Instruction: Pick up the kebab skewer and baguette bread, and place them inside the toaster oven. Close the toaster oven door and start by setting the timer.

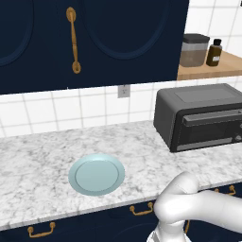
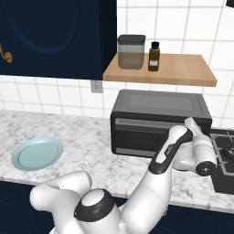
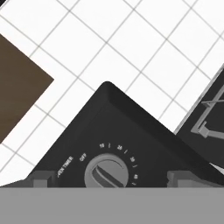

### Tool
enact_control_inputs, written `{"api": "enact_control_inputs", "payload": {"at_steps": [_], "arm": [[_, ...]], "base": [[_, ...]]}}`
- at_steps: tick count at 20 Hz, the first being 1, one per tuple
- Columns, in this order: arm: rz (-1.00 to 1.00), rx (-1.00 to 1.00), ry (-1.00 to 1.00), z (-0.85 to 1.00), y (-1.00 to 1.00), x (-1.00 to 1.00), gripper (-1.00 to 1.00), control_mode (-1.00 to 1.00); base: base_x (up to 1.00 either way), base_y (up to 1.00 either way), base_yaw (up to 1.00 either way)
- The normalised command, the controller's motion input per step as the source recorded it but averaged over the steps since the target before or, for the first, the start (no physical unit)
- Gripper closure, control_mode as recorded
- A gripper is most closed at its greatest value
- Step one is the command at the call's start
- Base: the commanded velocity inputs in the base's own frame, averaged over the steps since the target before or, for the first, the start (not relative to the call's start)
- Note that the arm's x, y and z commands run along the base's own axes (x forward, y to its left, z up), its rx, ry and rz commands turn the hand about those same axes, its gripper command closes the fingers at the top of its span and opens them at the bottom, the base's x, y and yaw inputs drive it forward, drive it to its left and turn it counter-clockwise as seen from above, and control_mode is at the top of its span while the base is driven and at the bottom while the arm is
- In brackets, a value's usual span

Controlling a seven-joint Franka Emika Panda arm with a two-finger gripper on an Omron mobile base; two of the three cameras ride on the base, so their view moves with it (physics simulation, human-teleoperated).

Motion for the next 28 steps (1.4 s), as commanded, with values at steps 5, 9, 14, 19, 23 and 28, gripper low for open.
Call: {"api": "enact_control_inputs", "payload": {"at_steps": [5, 9, 14, 19, 23, 28], "arm": [[0.00, 0.00, 0.00, 0.00, 0.00, 0.15, -1.00, -1.00], [0.00, 0.00, 0.00, 0.00, 0.00, 0.01, -1.00, -1.00], [0.00, 0.00, 0.00, 0.00, 0.00, 0.01, -1.00, -1.00], [0.00, 0.00, 0.00, 0.00, 0.00, 0.00, 1.00, -1.00], [0.00, 0.00, 0.00, 0.00, 0.00, 0.00, 1.00, -1.00], [0.00, 0.00, 0.00, 0.00, 0.00, 0.00, 1.00, -1.00]], "base": [[0.00, 0.00, 0.00], [0.00, 0.00, 0.00], [0.00, 0.00, 0.00], [0.00, 0.00, 0.00], [0.00, 0.00, 0.00], [0.00, 0.00, 0.00]]}}
